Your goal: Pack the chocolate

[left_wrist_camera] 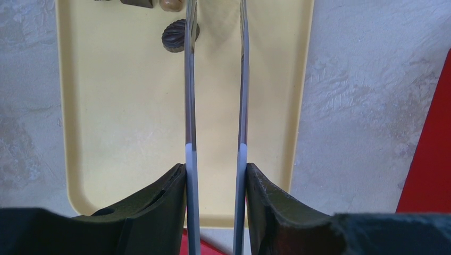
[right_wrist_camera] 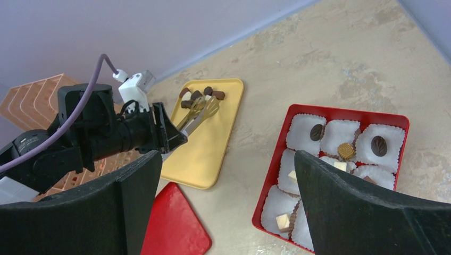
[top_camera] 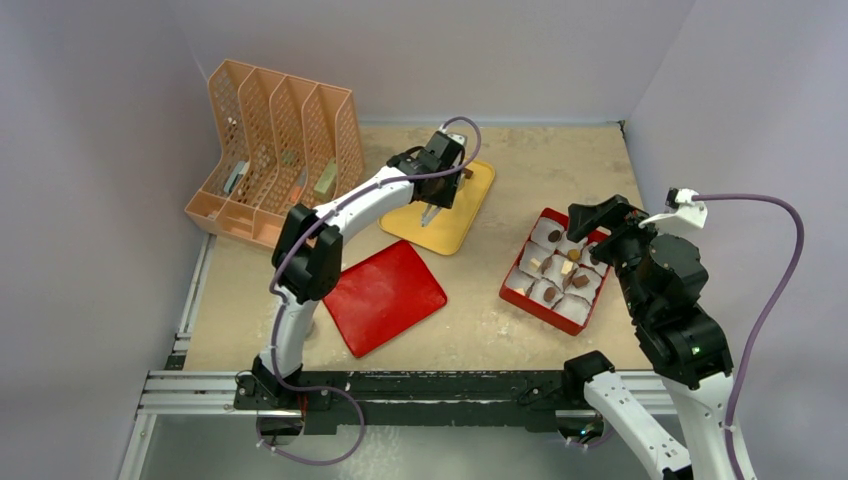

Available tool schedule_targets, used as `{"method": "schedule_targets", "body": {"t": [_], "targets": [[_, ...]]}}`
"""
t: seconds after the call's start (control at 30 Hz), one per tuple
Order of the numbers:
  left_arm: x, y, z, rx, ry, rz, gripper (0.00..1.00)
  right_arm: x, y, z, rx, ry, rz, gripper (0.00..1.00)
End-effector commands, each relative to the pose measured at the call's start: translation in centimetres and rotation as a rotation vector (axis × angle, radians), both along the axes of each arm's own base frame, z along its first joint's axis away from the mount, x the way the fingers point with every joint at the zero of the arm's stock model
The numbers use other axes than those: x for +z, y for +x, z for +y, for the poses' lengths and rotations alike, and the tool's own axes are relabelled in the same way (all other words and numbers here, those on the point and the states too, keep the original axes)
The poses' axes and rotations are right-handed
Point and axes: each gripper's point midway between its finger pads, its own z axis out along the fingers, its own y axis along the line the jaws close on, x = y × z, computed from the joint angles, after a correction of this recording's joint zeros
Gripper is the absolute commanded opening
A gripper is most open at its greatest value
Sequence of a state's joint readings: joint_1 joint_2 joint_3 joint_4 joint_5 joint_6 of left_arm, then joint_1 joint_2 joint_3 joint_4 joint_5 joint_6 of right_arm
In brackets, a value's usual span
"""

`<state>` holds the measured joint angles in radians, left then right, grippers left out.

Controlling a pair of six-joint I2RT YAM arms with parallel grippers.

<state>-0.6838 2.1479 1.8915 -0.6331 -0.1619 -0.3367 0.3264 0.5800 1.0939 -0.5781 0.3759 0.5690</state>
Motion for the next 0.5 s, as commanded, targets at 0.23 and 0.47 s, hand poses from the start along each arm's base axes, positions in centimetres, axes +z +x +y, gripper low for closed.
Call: {"method": "schedule_targets", "body": {"t": [0.23, 0.47], "targets": [[2.1, 2.9, -0.8, 0.034, -0.016, -0.110, 0.41, 1.4, -0.2, -0.2, -0.013, 0.023, -0.048, 0.96], [2.3, 3.4, -0.8, 0.041, -0.013, -0.122, 0.38, 1.3, 0.0, -0.2, -0.012, 0.020, -0.045, 0.96]]}}
